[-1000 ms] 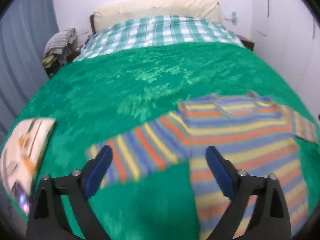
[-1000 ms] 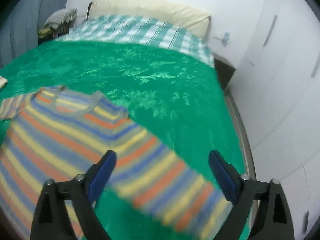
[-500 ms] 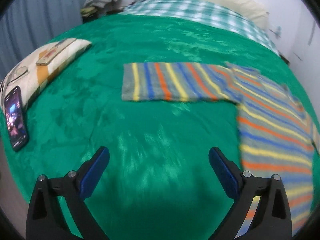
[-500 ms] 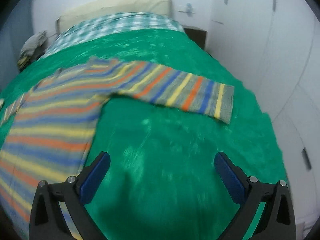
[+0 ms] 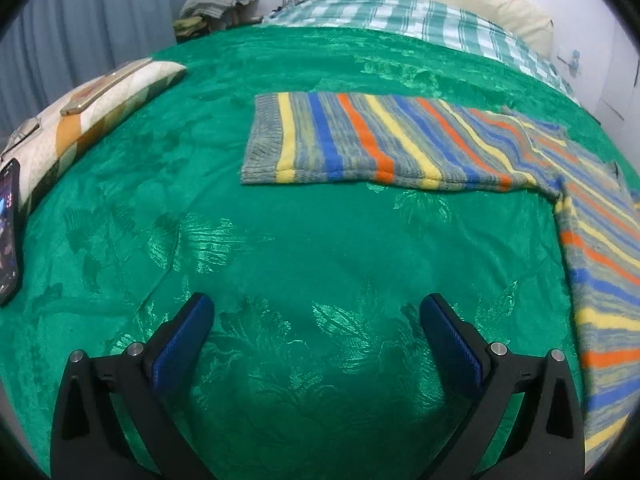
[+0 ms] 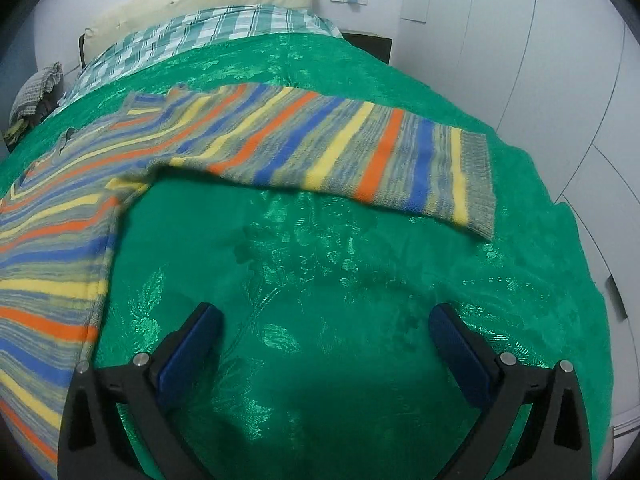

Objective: Fold small clothes

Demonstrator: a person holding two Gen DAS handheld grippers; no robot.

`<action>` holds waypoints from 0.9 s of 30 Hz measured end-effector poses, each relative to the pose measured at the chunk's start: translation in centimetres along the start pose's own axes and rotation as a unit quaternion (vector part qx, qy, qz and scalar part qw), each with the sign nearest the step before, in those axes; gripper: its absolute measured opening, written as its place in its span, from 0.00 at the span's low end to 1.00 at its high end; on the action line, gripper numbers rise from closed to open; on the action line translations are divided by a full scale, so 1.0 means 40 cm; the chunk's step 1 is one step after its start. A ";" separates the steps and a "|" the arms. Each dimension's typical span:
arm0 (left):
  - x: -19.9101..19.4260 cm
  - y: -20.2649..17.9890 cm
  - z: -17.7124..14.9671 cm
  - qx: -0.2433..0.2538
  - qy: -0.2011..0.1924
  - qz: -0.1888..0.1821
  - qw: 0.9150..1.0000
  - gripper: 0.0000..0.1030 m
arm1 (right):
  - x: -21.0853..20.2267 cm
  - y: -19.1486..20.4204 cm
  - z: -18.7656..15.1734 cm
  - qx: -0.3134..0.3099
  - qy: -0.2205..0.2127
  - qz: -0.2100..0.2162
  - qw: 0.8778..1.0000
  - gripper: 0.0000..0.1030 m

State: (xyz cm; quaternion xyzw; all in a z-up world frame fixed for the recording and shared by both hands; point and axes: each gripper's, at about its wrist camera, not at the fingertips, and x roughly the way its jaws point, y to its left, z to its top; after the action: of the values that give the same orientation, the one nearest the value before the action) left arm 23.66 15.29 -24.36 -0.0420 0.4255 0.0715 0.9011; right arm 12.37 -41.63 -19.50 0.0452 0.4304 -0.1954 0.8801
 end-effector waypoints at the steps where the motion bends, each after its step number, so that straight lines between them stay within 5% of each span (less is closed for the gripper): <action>1: -0.001 -0.002 -0.001 -0.001 0.000 -0.002 1.000 1.00 | -0.001 -0.001 0.000 0.000 0.000 0.000 1.000 1.00; 27: 0.001 0.000 -0.003 -0.002 0.000 -0.001 1.000 1.00 | 0.002 0.007 -0.002 0.000 0.000 0.000 1.000 1.00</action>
State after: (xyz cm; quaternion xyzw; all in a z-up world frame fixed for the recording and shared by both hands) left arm 23.61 15.27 -24.47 -0.0441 0.4255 0.0717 0.9011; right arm 12.46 -41.38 -19.64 0.0456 0.4302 -0.1953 0.8802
